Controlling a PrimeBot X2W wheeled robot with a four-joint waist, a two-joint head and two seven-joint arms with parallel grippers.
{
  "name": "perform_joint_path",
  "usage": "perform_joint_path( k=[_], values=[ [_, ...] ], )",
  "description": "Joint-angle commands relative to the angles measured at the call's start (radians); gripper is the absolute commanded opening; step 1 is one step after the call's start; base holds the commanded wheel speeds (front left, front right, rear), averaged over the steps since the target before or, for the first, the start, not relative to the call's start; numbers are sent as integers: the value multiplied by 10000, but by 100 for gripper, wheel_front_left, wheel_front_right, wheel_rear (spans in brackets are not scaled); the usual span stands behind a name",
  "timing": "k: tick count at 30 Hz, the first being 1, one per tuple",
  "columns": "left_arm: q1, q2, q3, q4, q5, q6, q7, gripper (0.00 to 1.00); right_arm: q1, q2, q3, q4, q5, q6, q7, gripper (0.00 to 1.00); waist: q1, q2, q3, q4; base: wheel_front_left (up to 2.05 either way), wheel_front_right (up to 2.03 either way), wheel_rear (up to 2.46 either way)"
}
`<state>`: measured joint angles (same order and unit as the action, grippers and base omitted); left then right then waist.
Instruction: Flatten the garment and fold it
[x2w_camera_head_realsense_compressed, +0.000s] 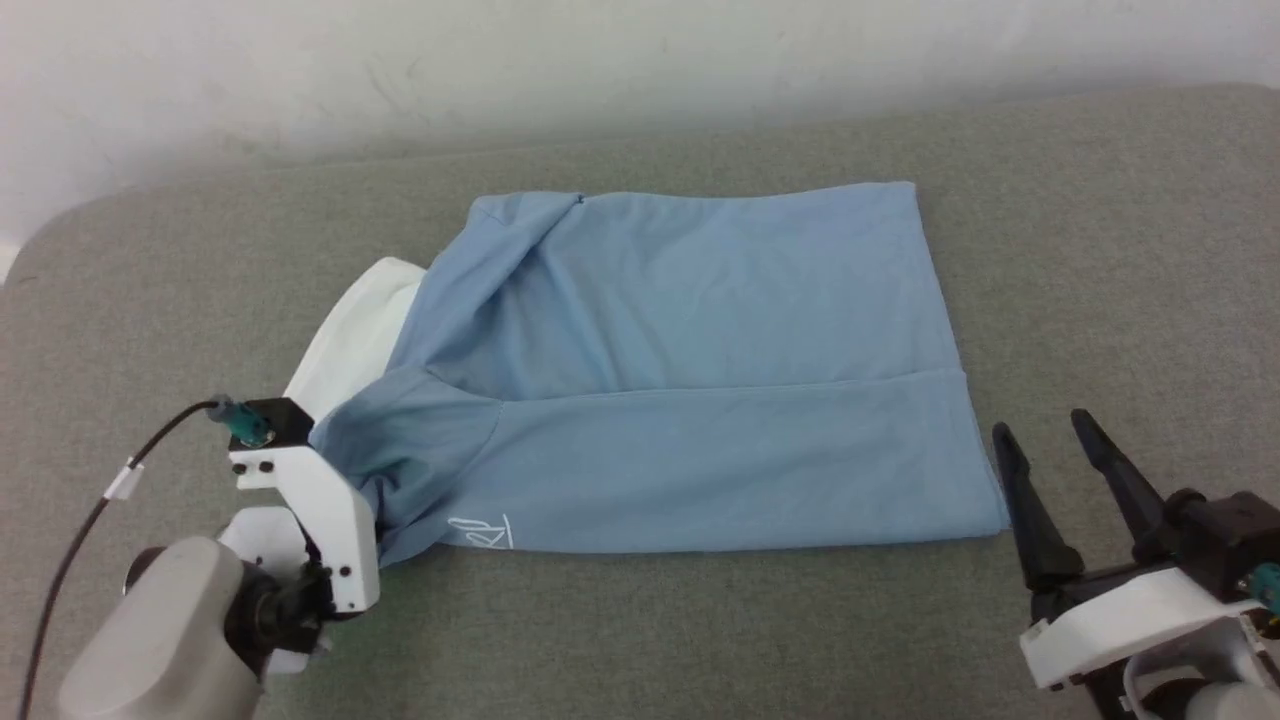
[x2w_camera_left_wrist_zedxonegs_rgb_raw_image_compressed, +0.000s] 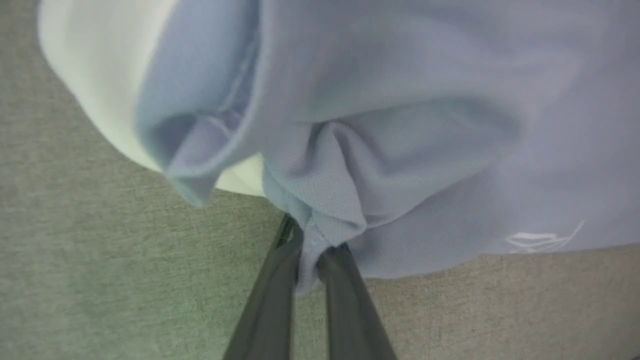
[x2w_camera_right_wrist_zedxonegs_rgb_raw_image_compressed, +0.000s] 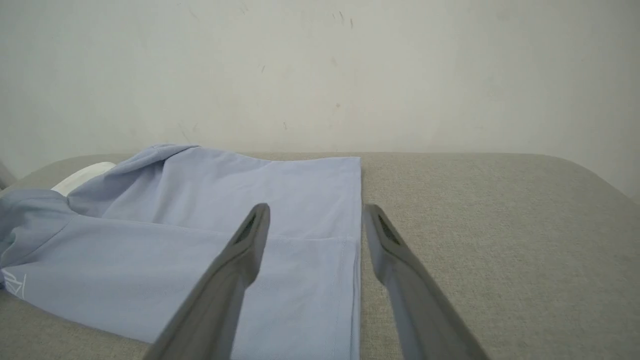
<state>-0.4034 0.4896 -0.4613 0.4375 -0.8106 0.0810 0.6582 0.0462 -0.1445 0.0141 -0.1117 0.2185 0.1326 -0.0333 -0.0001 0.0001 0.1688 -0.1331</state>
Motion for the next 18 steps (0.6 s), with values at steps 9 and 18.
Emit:
perform_joint_path(
  k=[9,18],
  values=[
    [730,-739,133,13,104,249,-1862,0,-264,-792,-407,1042,1301,-19,2320,100,1,-1,-147,466,0,0,0],
    [1039,-665,392,-1551,345,644,-2826,0,-1705,-1926,320,2777,2461,-19,5603,100,1,-1,59,1056,0,0,0]
  ],
)
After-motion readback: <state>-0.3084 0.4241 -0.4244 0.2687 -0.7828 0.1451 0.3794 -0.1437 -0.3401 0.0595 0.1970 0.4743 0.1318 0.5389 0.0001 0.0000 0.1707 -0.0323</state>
